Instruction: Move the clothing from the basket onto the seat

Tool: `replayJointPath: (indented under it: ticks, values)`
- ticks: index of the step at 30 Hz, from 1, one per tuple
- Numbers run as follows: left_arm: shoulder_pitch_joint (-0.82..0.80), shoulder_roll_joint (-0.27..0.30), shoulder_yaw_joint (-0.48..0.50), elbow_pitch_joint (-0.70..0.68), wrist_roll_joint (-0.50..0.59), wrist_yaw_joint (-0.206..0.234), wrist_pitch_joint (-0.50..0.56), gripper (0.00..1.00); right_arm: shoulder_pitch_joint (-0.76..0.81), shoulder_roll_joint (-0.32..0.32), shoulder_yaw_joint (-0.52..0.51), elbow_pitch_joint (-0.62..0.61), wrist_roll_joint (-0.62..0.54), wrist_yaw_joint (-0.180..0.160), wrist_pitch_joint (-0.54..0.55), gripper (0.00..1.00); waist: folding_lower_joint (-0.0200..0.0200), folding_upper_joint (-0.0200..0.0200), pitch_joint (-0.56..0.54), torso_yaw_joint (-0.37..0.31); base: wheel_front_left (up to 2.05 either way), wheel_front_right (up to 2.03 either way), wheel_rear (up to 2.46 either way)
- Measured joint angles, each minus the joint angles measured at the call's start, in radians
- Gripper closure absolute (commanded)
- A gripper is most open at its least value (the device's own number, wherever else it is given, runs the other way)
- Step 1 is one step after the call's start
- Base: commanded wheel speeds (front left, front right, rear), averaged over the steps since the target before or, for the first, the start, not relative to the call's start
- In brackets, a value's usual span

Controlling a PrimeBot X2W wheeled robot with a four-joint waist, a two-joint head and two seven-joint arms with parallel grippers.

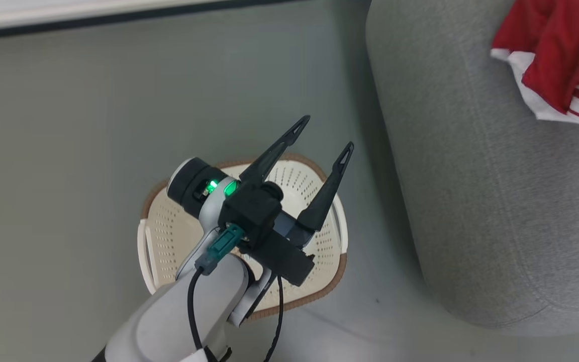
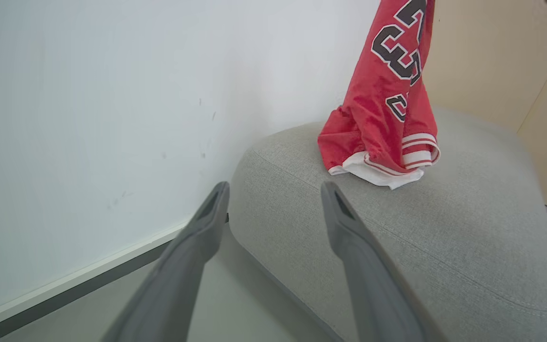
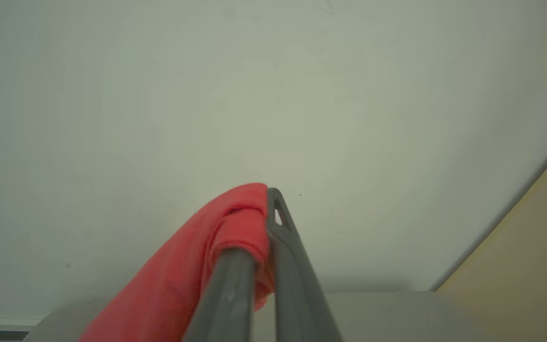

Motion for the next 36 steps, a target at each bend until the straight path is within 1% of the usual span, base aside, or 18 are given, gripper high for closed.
replayJointPath:
  ticks: [5,10,14,19,20,22,23,24,29,32,36]
  values:
    - [-0.032,0.003,-0.017,-0.031,0.025,0.000,0.017,0.00,0.057,0.031,-0.011,0.051,0.027,-0.021,-0.018,1.00,0.0000,0.0001,0.077,0.007,0.00,0.00,0.00]
    - [-0.056,0.016,-0.025,-0.033,0.056,0.000,0.028,0.00,0.111,0.093,-0.001,0.132,0.029,-0.041,-0.051,1.00,0.0001,0.0001,0.149,0.007,0.00,0.00,0.00]
    - [-0.064,0.020,-0.027,-0.028,0.059,0.000,0.030,0.00,0.138,0.099,0.005,0.191,0.030,-0.050,-0.076,1.00,0.0000,0.0001,0.190,0.001,0.00,0.00,0.00]
    - [-0.067,0.029,-0.026,-0.022,0.060,0.000,0.030,0.00,0.144,0.106,0.005,0.235,0.030,-0.052,-0.107,1.00,-0.0001,0.0000,0.213,-0.011,0.00,0.00,0.00]
    - [-0.067,0.031,-0.025,-0.020,0.060,0.001,0.030,0.00,0.143,0.108,0.005,0.242,0.030,-0.057,-0.116,0.92,-0.0001,0.0000,0.214,-0.013,0.00,0.00,0.00]
    - [-0.067,0.035,-0.021,-0.011,0.060,0.001,0.030,0.00,0.138,0.120,0.005,0.256,0.030,-0.060,-0.129,0.52,-0.0001,0.0000,0.213,-0.019,0.00,0.00,0.00]
    - [-0.067,0.037,-0.021,-0.008,0.060,0.001,0.030,0.00,0.137,0.127,0.005,0.263,0.030,-0.060,-0.135,0.24,-0.0001,0.0000,0.211,-0.021,0.00,0.00,0.00]
    - [-0.067,0.038,-0.020,-0.005,0.060,0.001,0.030,0.00,0.137,0.133,0.007,0.271,0.030,-0.060,-0.142,0.00,-0.0001,0.0000,0.208,-0.023,0.00,0.00,0.00]
    - [-0.066,0.039,-0.016,0.014,0.059,0.004,0.025,0.00,0.137,0.151,0.015,0.295,0.030,-0.057,-0.187,0.00,-0.0003,-0.0001,0.187,-0.035,0.00,0.00,0.00]
    - [-0.063,0.037,-0.012,0.031,0.057,0.004,0.020,0.00,0.141,0.150,0.022,0.315,0.030,-0.040,-0.207,0.00,-0.0003,0.0000,0.168,-0.042,0.00,0.00,0.00]
    - [-0.048,0.027,0.005,0.044,0.044,0.004,0.006,0.00,0.175,0.161,0.033,0.321,0.030,-0.032,-0.229,0.00,-0.0003,-0.0001,0.134,-0.051,0.00,0.00,0.00]
